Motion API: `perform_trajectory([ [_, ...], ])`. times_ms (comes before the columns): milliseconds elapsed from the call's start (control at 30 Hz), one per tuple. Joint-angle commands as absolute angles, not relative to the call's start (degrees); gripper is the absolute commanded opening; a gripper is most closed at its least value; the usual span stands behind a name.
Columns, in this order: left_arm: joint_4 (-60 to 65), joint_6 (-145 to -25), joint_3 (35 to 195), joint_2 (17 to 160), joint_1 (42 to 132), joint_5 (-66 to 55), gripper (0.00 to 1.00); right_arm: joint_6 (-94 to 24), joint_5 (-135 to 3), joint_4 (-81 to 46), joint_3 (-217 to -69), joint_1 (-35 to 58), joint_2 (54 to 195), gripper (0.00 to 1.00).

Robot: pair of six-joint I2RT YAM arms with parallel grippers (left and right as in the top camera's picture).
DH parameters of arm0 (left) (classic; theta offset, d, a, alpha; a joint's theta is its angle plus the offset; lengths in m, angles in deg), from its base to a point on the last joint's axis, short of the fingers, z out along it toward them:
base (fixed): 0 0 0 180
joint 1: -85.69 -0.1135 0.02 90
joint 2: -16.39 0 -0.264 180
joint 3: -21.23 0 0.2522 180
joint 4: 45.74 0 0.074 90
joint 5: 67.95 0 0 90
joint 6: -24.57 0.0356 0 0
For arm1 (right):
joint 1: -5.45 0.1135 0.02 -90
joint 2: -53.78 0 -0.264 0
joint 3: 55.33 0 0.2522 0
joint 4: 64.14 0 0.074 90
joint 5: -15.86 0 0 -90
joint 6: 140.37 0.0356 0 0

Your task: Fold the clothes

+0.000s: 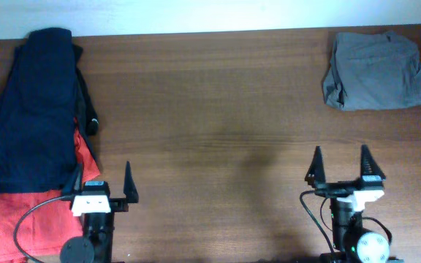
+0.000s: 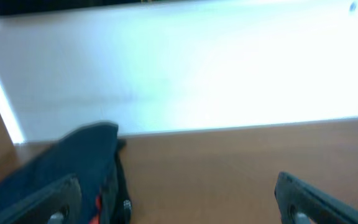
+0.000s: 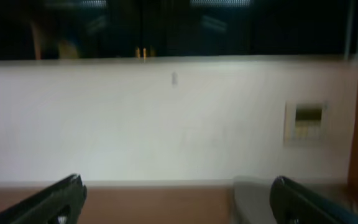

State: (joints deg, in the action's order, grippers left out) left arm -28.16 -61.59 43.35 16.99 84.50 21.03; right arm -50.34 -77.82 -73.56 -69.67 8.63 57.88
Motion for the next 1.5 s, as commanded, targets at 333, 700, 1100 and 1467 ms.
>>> perform_trajectory([
  [333,-29.8,-66.3,43.1,18.5,84.5,21.4,0.99,-49.8,-74.6,-71.3,-70.6,8.4,58.2,0.98],
  [700,-34.8,-66.3,58.2,46.6,84.5,21.4,0.99,-49.9,-71.1,-67.3,-88.4,8.4,81.7,0.99],
  [1100,-5.3,-61.0,108.4,89.7,84.4,20.0,0.99,-50.1,-67.9,-44.7,-117.2,8.4,109.7,0.99],
  [1467,-12.8,-51.0,113.8,106.0,83.1,21.1,0.99,-50.1,-61.6,-45.9,-118.0,8.4,114.9,0.99],
])
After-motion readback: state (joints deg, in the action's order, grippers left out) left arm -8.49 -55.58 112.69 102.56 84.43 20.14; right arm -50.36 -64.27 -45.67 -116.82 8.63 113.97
